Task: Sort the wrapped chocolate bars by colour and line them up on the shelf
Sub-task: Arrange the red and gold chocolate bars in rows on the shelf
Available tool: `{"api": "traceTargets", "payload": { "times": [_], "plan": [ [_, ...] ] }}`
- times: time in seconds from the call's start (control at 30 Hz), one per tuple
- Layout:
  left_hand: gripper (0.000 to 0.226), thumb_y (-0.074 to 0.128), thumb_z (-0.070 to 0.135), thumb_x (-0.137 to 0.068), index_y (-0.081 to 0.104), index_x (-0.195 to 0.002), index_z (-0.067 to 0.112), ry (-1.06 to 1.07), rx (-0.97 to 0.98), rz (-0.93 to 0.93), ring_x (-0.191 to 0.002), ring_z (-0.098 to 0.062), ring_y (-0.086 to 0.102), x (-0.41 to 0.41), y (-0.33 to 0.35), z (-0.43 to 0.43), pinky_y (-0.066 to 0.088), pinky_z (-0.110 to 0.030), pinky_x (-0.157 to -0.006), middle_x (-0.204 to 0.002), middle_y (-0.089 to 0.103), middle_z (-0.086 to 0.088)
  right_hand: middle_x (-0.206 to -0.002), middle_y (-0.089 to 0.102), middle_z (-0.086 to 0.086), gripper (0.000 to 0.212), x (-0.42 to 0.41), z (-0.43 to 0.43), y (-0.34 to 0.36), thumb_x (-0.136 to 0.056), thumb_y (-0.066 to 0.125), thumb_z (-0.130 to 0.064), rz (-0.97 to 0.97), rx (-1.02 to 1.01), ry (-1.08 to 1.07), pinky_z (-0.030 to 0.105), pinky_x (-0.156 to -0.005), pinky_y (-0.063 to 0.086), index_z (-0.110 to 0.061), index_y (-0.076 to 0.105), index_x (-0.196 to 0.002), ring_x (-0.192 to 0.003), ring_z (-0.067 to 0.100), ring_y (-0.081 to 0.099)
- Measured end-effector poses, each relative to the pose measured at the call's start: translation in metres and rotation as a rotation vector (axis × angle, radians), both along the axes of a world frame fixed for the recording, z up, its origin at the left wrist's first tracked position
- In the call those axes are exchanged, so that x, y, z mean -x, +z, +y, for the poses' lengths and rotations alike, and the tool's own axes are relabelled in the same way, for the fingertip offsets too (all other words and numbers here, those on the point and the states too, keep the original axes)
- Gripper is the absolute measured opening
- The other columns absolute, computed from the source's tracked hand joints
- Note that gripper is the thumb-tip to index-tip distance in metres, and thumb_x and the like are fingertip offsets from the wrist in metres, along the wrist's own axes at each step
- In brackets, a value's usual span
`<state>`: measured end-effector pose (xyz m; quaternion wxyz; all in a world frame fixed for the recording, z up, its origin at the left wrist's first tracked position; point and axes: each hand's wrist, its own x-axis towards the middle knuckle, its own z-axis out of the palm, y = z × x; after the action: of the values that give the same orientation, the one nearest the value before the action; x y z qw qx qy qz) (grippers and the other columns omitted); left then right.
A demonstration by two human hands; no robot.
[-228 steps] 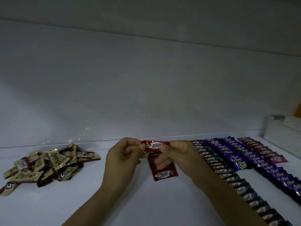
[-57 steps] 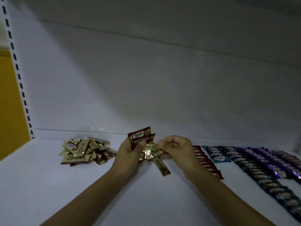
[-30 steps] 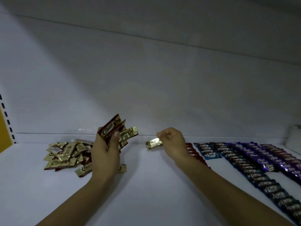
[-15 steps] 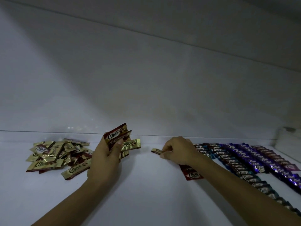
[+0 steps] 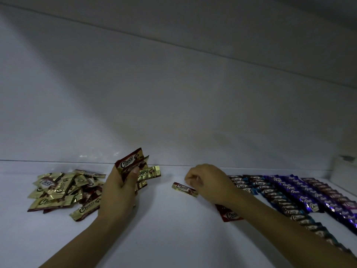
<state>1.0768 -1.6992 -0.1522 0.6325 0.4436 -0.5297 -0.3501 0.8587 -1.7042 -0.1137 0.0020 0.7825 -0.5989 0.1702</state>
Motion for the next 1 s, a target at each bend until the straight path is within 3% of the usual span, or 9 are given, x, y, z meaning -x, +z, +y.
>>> {"api": "traceTargets", "payload": {
  "times": [0.13, 0.2, 0.37, 0.57, 0.67, 0.73, 0.83, 0.93, 1.0],
  "plan": [
    [0.02, 0.05, 0.018, -0.098, 0.056, -0.1, 0.037, 0.009, 0.058, -0.02, -0.078, 0.019, 0.058, 0.003, 0.002, 0.004, 0.042, -0.015, -0.065, -0.086, 0.064, 0.022, -0.1, 0.063, 0.002, 0.046, -0.017, 0.031, -0.016, -0.096, 0.029, -0.051, 0.398, 0.061, 0.008, 0.036, -0.087, 0.032, -0.02, 0.062, -0.109, -0.091, 0.021, 0.056],
    [0.023, 0.05, 0.019, -0.098, 0.056, -0.096, 0.041, 0.028, 0.073, -0.014, -0.081, 0.017, 0.059, 0.002, 0.002, 0.005, 0.045, -0.02, -0.069, -0.085, 0.065, 0.022, -0.105, 0.064, 0.004, 0.062, -0.027, 0.039, -0.023, -0.094, 0.019, -0.061, 0.447, 0.054, -0.023, 0.039, -0.092, 0.03, -0.017, 0.058, -0.114, -0.093, 0.022, 0.057],
    [0.025, 0.05, 0.018, -0.097, 0.055, -0.094, 0.043, 0.038, 0.103, -0.063, -0.08, 0.017, 0.058, 0.001, 0.002, 0.006, 0.044, -0.024, -0.068, -0.085, 0.065, 0.022, -0.146, 0.043, 0.005, 0.077, -0.028, 0.013, -0.026, -0.091, 0.018, -0.067, 0.329, -0.133, -0.042, 0.039, -0.117, 0.008, -0.013, 0.036, -0.142, -0.131, 0.018, 0.042],
    [0.025, 0.052, 0.018, -0.096, 0.055, -0.095, 0.043, 0.012, 0.099, -0.1, -0.083, 0.019, 0.058, 0.001, 0.002, 0.004, 0.042, -0.019, -0.069, -0.082, 0.066, 0.026, -0.145, 0.04, 0.004, 0.067, -0.021, -0.009, -0.023, -0.094, 0.027, -0.062, 0.209, -0.215, -0.098, 0.036, -0.114, 0.015, -0.018, 0.035, -0.143, -0.134, 0.027, 0.034],
    [0.019, 0.053, 0.021, -0.096, 0.058, -0.095, 0.039, -0.013, 0.036, -0.045, -0.086, 0.008, 0.062, 0.0, 0.0, 0.002, 0.044, -0.02, -0.068, -0.084, 0.068, 0.022, -0.141, 0.046, 0.005, 0.058, -0.021, -0.007, -0.02, -0.097, 0.033, -0.055, 0.227, -0.188, -0.096, 0.035, -0.114, 0.017, -0.017, 0.041, -0.141, -0.131, 0.024, 0.039],
    [0.015, 0.054, 0.02, -0.095, 0.062, -0.101, 0.031, -0.052, 0.011, -0.019, -0.088, 0.0, 0.064, 0.001, -0.001, 0.001, 0.047, -0.023, -0.069, -0.089, 0.071, 0.013, -0.123, 0.061, 0.003, 0.045, -0.027, -0.003, -0.013, -0.097, 0.039, -0.049, -0.015, -0.099, -0.046, 0.035, -0.106, 0.036, -0.018, 0.058, -0.123, -0.115, 0.021, 0.055],
    [0.016, 0.055, 0.017, -0.094, 0.065, -0.106, 0.023, -0.13, -0.002, -0.011, -0.085, 0.0, 0.067, 0.004, 0.0, 0.003, 0.048, -0.019, -0.069, -0.092, 0.074, 0.01, -0.094, 0.071, 0.001, 0.035, -0.042, 0.006, 0.006, -0.088, 0.055, -0.05, -0.662, -0.176, 0.075, 0.037, -0.088, 0.051, -0.018, 0.069, -0.093, -0.09, 0.016, 0.066],
    [0.016, 0.054, 0.018, -0.095, 0.066, -0.106, 0.021, -0.198, -0.04, 0.007, -0.083, -0.003, 0.069, 0.006, 0.001, 0.005, 0.049, -0.016, -0.066, -0.092, 0.074, 0.009, -0.081, 0.072, 0.008, 0.017, -0.047, 0.01, 0.017, -0.079, 0.076, -0.03, -0.744, -0.215, 0.137, 0.029, -0.074, 0.052, -0.015, 0.071, -0.085, -0.072, 0.013, 0.067],
    [0.016, 0.054, 0.016, -0.095, 0.066, -0.105, 0.019, -0.237, -0.057, 0.045, -0.08, -0.003, 0.069, 0.006, 0.002, 0.006, 0.048, -0.01, -0.06, -0.091, 0.075, 0.009, -0.073, 0.071, 0.009, 0.006, -0.048, 0.012, 0.018, -0.08, 0.075, -0.015, -0.755, -0.212, 0.133, 0.027, -0.068, 0.051, -0.012, 0.071, -0.083, -0.064, 0.013, 0.064]
  ]
}}
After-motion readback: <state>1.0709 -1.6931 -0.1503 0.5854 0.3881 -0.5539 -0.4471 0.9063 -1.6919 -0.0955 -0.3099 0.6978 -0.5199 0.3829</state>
